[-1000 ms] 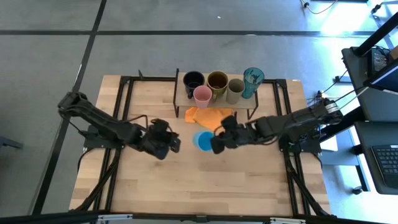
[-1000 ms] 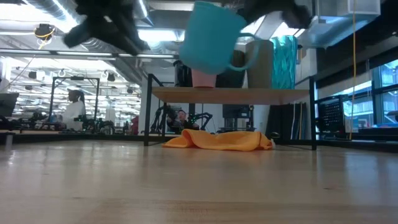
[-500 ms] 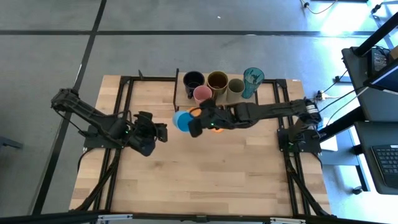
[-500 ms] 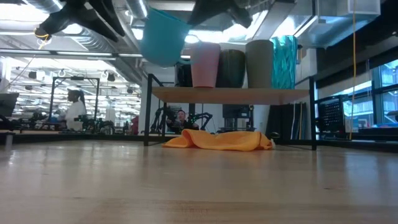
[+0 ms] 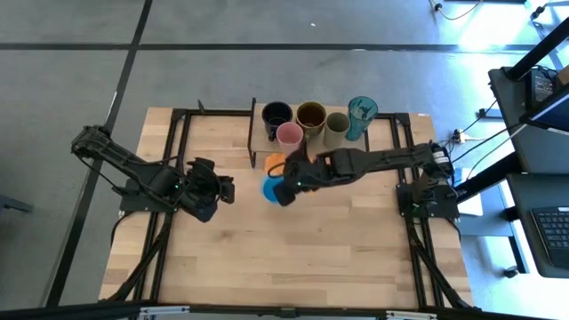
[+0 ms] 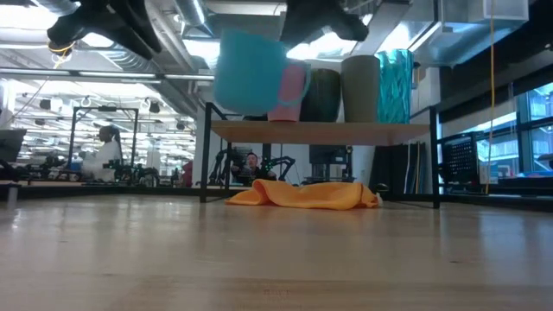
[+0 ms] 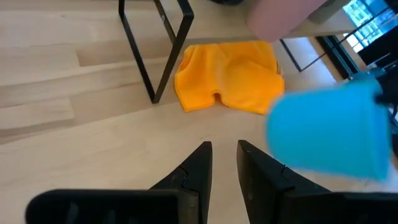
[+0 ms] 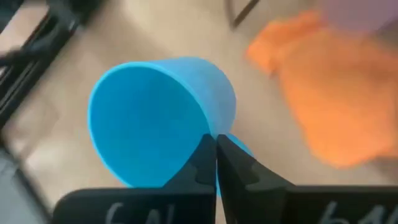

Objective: Stack small to large cups/mugs on shelf
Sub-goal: Put the blue mug on the shelf

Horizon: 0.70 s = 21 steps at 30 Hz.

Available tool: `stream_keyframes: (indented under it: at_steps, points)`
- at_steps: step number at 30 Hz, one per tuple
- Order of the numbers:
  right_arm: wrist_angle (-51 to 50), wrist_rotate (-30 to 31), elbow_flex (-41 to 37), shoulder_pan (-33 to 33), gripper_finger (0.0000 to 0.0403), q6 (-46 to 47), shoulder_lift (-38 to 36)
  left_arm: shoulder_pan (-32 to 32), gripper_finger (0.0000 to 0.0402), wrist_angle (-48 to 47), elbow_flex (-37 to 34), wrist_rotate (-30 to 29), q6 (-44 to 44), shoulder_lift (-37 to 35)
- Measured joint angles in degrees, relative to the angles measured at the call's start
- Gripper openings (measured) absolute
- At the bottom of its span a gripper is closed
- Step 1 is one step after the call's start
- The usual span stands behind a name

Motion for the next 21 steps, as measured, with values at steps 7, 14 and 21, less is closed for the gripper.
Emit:
stream_keyframes:
  at_steps: [7, 14, 21]
  points:
    - [-2.4, -10.4, 0.0, 2.0, 0.0001, 3.9, 3.3, 0.0, 0.0069, -0.3, 0.0, 3.4, 0.1, 0.0]
    - [2.3, -16.7, 0.0, 2.6, 0.0003, 3.8, 8.7, -0.3, 0.0069, 0.1, 0.0, 5.9, 1.1, 0.0]
    - [3.4, -16.3, 0.0, 2.5, 0.0007, 3.4, 9.7, -1.3, 0.0069, 0.2, 0.0, 9.7, 0.9, 0.0]
